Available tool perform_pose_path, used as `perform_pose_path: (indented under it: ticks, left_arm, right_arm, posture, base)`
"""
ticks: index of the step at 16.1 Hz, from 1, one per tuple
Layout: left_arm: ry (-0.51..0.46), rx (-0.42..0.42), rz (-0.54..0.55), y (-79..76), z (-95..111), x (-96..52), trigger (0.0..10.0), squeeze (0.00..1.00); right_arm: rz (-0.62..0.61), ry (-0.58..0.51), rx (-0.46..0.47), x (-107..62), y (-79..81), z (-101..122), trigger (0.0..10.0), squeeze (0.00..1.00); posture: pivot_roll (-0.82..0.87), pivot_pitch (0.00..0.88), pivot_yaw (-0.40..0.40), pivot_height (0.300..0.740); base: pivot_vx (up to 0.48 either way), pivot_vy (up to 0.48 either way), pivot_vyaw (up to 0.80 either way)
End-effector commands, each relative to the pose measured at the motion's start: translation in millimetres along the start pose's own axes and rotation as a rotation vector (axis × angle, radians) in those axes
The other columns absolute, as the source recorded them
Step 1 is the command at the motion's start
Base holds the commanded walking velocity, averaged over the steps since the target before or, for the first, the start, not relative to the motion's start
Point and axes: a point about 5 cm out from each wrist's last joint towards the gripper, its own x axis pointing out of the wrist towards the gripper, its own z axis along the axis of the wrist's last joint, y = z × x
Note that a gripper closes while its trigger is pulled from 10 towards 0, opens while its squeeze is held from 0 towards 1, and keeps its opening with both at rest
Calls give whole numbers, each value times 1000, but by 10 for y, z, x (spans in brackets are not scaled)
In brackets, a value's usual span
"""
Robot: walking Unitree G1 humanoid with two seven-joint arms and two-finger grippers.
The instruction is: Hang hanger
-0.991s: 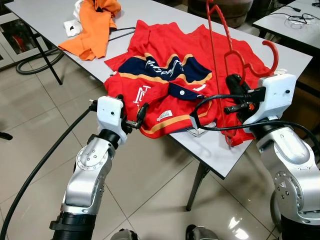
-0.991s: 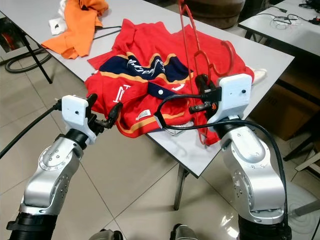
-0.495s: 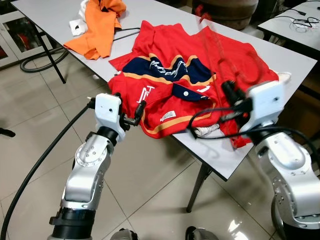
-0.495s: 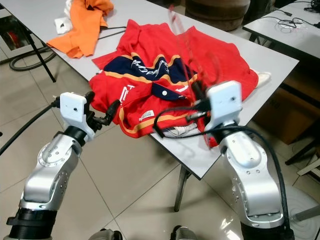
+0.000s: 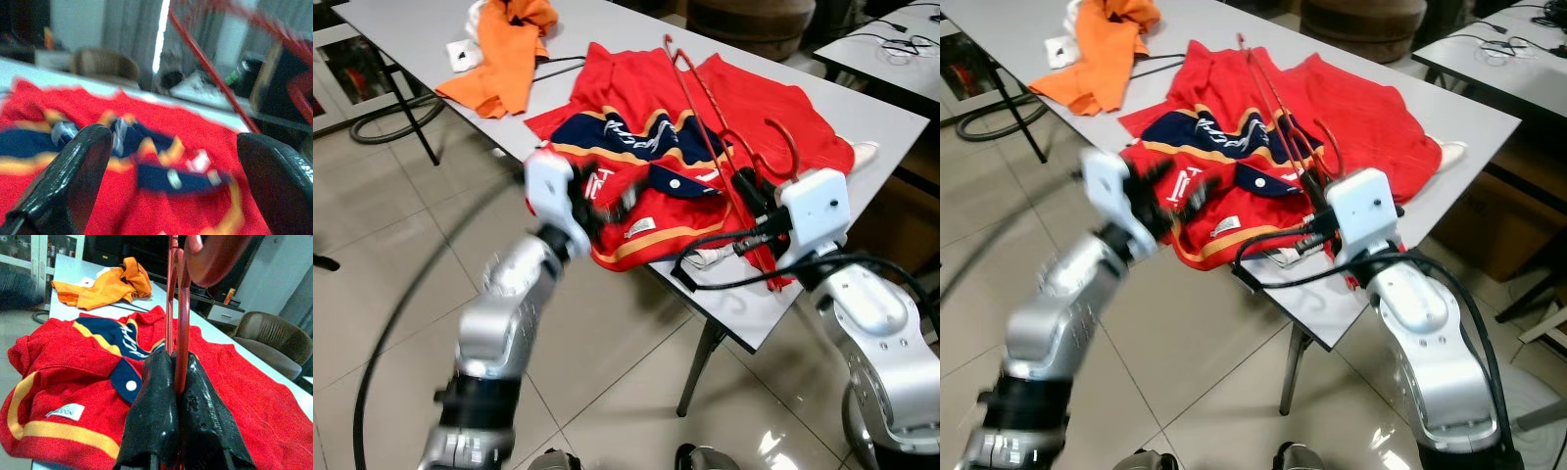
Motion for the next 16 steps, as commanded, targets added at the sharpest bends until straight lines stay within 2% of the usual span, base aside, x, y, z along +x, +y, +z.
perform_pose_path:
  ticks: [1,3,4,6,9,10,13,14,16]
  left_arm:
    - [-13,3,62,117,13,-28,10000,1000]
    - [84,80,57,168,-112,-71,10000,1000]
    - [233,159,38,160,-354,-138,10000,1000]
    - [305,238,36,145,-465,-159,10000,1000]
    - [322,252,83,165,-540,-200,10000,1000]
    - [330,248,135,228,-599,-246,10000,1000]
    - [362,173,164,226,-754,-315,10000,1000]
    - [362,152,171,217,-784,-320,10000,31]
    - [360,160,201,244,-808,-326,10000,0]
  right_arm:
    - [-13,-34,-11,-16,-5,61,10000,0]
    - [-24,-36,2,-22,2,62,10000,0]
    - [-20,-20,5,-63,23,38,10000,0]
    - [29,7,-29,-108,79,11,10000,0]
    - [59,30,-44,-158,129,-28,10000,0]
    - [59,37,-39,-183,140,-40,10000,0]
    - [66,50,-48,-217,142,-50,10000,0]
    - [74,48,-56,-211,139,-42,10000,0]
    - [74,46,-66,-205,122,-40,10000,0]
  posture:
    - [-107,98,62,740]
    - [-106,103,67,740]
    - [-109,116,70,740]
    - [-114,130,76,740]
    - [-123,132,85,740]
    - [-125,136,81,740]
    - [-137,138,68,740]
    - [-139,135,65,740]
    - [-137,131,63,740]
  base:
    - [0,0,0]
    - [0,0,0]
    - [0,0,0]
    - [0,0,0]
    - [0,0,0]
    - [0,0,0]
    - [0,0,0]
    - [0,0,0]
    - [0,0,0]
